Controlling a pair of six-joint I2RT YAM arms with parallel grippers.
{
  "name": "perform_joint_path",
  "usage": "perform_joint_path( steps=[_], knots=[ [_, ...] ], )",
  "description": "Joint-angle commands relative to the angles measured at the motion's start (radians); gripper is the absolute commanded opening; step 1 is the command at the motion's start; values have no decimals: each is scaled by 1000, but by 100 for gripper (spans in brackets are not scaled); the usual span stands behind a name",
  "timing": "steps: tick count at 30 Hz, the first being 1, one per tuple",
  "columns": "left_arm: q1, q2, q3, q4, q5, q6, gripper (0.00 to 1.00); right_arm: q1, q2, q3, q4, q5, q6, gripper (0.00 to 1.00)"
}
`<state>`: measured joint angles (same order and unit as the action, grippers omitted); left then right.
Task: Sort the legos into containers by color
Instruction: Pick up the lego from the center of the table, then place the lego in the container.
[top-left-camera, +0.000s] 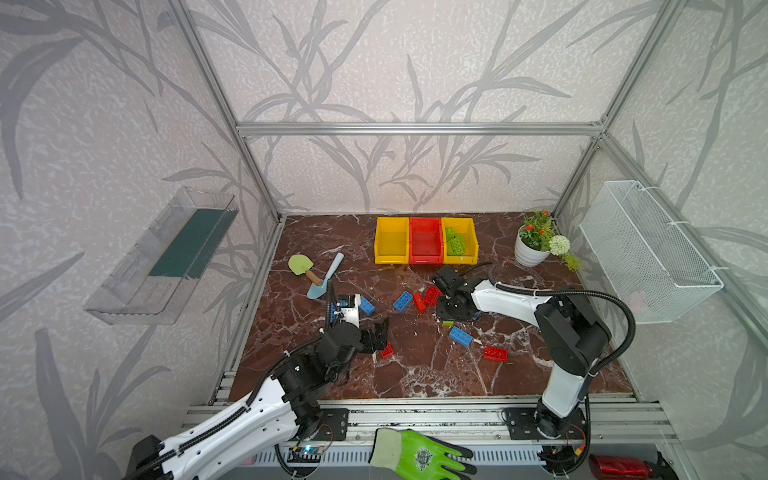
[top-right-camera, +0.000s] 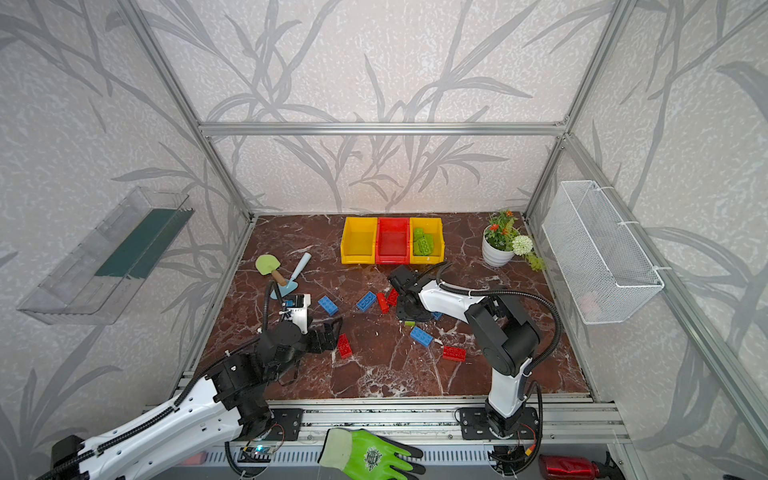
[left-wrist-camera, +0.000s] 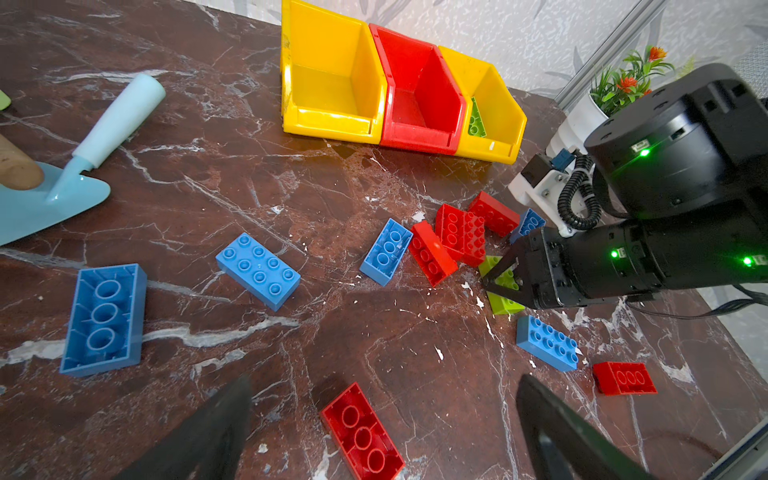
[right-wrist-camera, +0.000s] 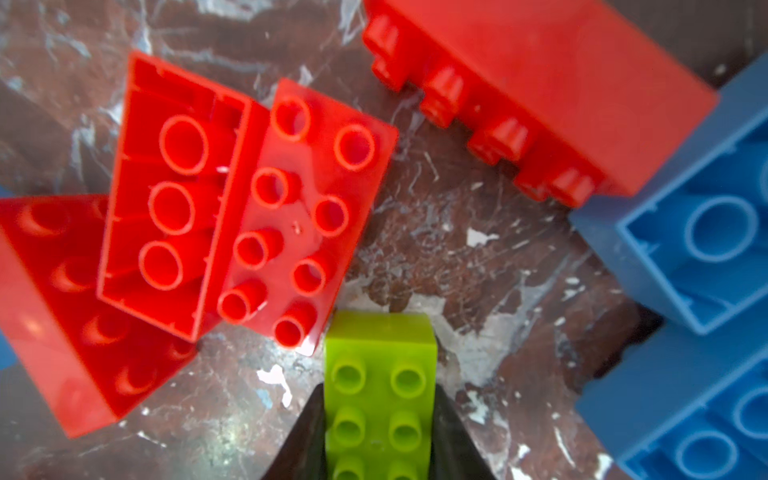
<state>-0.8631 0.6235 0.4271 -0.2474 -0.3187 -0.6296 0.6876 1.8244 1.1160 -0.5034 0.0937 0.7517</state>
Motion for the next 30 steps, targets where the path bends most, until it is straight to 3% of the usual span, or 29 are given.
perform_joint_path(
  steps=[1,9,17,21,30],
  knots=[
    [-1,-16,-12,-10,-37,-3,99,5,-12,16,-88,36,-13,25],
    [-1,62,21,15,-33,24,99,-29,-112,111,-176,112,-101,24],
    [0,261,139,38,-44,41,99,-205,-79,253,-79,116,-265,23],
    [4,336,196,47,-55,44,99,-287,6,376,-26,58,-347,24],
    [17,456,299,20,-106,59,99,-348,336,836,-156,60,-458,24]
  ],
)
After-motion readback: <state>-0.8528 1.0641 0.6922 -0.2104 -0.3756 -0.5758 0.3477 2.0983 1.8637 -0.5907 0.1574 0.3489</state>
